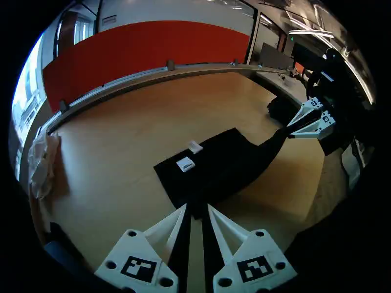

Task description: Fold towel

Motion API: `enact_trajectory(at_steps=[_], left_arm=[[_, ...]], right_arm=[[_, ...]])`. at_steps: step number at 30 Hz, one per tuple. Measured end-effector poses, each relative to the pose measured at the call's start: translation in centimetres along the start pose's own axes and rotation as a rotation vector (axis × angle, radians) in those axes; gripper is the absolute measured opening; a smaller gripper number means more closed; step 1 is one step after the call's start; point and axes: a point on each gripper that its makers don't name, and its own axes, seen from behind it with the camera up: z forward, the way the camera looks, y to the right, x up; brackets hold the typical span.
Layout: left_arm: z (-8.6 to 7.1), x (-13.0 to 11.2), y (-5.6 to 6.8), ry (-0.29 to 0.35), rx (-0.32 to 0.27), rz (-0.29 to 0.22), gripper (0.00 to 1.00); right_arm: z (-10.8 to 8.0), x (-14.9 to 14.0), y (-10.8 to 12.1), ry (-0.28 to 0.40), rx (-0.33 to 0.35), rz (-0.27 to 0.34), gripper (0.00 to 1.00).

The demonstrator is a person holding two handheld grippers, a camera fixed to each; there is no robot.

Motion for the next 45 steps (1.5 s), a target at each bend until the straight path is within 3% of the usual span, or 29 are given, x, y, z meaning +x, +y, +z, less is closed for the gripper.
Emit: enact_trajectory(at_steps=[15,24,41,45], left_arm=[[4.5,0.8,-2.0,-0.024,0.005,-0.031,0.15],[6.4,0.3,-3.1,-0.042,0.024,-0.027,0.14],[10.7,-0.7,-5.1,-0.05,0.074,-0.023,0.17],[11.3,-0.9,-5.5,-0.054,0.088,-0.012,0.22]], right_arm=[[3.7,-0.8,4.4,-0.042,-0.017,0.028,0.15],[5.6,-2.0,5.2,-0.069,-0.007,0.046,0.15],[8.5,-3.6,7.1,-0.09,-0.053,0.098,0.2],[9.1,-3.8,7.5,-0.089,-0.067,0.112,0.23]])
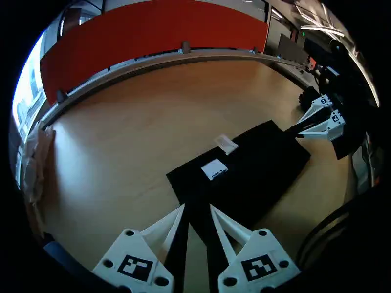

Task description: Fold towel

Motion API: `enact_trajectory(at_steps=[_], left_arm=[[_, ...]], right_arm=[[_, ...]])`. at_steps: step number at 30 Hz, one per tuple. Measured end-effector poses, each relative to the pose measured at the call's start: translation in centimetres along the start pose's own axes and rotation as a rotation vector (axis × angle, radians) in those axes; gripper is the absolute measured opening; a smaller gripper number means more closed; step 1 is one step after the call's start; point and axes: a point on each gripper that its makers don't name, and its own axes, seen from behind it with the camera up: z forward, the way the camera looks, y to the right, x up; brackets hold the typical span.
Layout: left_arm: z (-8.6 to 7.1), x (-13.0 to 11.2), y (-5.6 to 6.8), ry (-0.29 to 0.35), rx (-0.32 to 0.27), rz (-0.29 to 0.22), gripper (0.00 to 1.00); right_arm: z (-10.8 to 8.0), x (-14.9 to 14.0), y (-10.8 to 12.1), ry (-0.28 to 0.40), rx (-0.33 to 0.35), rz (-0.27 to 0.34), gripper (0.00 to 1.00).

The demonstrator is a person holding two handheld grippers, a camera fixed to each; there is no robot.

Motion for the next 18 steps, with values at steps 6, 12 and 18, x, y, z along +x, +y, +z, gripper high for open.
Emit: enact_trajectory(at_steps=[6,12,18], left_arm=[[0.4,0.2,-0.5,0.004,0.021,0.012,0.27],[1.0,0.2,-1.2,-0.002,0.049,0.031,0.39],[1.4,0.4,-1.9,-0.003,0.081,0.061,0.53]], right_arm=[[0.8,-0.3,0.4,-0.003,-0.023,0.013,0.34],[1.4,-0.4,1.4,-0.002,-0.063,0.035,0.74],[1.6,-0.4,2.5,-0.001,-0.109,0.038,0.85]])
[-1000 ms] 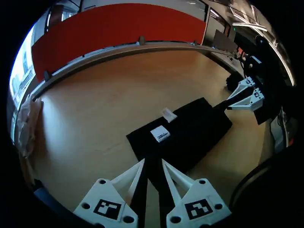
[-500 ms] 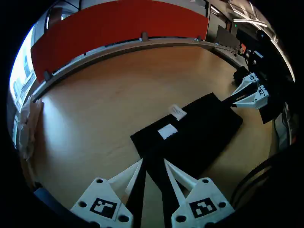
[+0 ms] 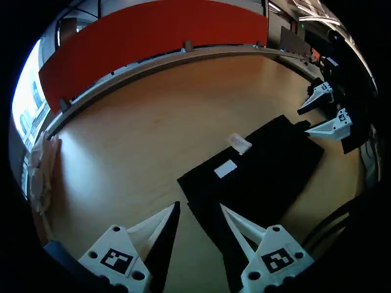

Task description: Fold towel

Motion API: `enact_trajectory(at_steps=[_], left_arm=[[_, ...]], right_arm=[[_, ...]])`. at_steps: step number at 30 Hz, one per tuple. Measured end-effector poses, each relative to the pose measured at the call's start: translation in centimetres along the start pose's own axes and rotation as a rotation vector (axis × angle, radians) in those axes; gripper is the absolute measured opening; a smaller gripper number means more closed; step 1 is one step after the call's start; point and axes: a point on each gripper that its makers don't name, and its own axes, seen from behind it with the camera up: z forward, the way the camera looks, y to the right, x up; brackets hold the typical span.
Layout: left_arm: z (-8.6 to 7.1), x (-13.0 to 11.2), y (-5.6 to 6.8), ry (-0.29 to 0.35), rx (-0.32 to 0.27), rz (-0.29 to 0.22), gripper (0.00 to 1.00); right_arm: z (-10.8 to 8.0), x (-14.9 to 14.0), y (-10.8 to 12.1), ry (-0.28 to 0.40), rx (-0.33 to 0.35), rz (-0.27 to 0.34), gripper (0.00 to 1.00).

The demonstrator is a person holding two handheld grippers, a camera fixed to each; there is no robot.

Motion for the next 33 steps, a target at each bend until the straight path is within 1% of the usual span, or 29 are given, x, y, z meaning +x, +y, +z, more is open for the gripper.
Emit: enact_trajectory(at_steps=[2,4,6,8,10,12,15,21,33], left_arm=[[0.1,0.1,-0.2,-0.002,0.008,0.007,0.63],[0.2,0.1,-0.5,-0.002,0.017,0.012,0.63],[0.2,0.2,-0.8,-0.001,0.026,0.013,0.72],[0.2,0.2,-1.0,-0.003,0.03,0.008,0.78],[0.2,0.2,-1.1,-0.007,0.031,0.0,0.96],[0.2,0.1,-1.2,-0.011,0.03,-0.008,1.0],[0.1,0.1,-1.6,-0.008,0.039,-0.017,1.0],[0.1,0.3,-2.7,-0.004,0.074,-0.019,1.0],[-0.2,1.0,-3.4,0.015,0.097,-0.033,1.0]], right_arm=[[0.1,0.2,0.3,0.003,-0.011,0.002,0.9],[0.1,0.3,0.6,0.006,-0.02,0.003,0.95],[0.2,0.5,0.9,0.01,-0.028,0.003,0.98],[0.2,0.6,1.2,0.014,-0.037,0.005,1.0],[0.3,0.7,1.4,0.019,-0.046,0.006,1.0],[0.4,0.9,1.7,0.023,-0.054,0.007,1.0],[0.4,1.0,1.9,0.03,-0.067,0.007,1.0],[0.3,1.3,2.3,0.034,-0.081,0.007,1.0],[-0.2,1.8,2.5,0.045,-0.09,0.005,1.0]])
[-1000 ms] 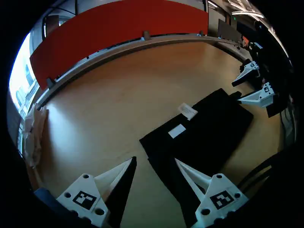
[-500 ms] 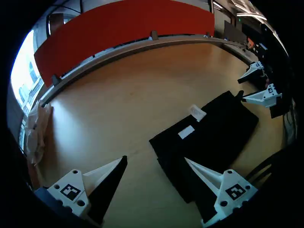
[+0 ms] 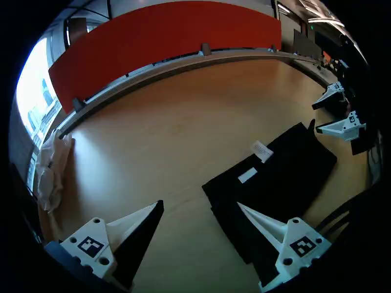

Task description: Fold towel

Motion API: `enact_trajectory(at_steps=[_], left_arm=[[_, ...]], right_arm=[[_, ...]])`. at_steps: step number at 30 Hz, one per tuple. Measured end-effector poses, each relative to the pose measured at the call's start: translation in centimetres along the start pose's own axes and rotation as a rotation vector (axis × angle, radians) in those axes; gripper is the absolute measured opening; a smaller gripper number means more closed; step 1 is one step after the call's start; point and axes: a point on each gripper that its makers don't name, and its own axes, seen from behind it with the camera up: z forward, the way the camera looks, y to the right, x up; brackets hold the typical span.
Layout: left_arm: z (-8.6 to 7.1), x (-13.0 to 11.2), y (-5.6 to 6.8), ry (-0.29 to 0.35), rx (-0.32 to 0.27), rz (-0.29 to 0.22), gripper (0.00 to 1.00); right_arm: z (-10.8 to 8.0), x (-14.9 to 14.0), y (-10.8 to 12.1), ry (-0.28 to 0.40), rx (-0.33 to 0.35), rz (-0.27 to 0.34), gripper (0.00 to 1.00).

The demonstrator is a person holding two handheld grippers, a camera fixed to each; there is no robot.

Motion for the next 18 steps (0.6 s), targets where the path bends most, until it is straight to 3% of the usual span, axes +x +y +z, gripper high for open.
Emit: enact_trajectory(at_steps=[18], left_arm=[[-1.3,-0.3,0.5,0.014,-0.014,-0.032,1.0]], right_arm=[[-1.1,-0.3,-1.1,0.025,0.017,0.01,1.0]])
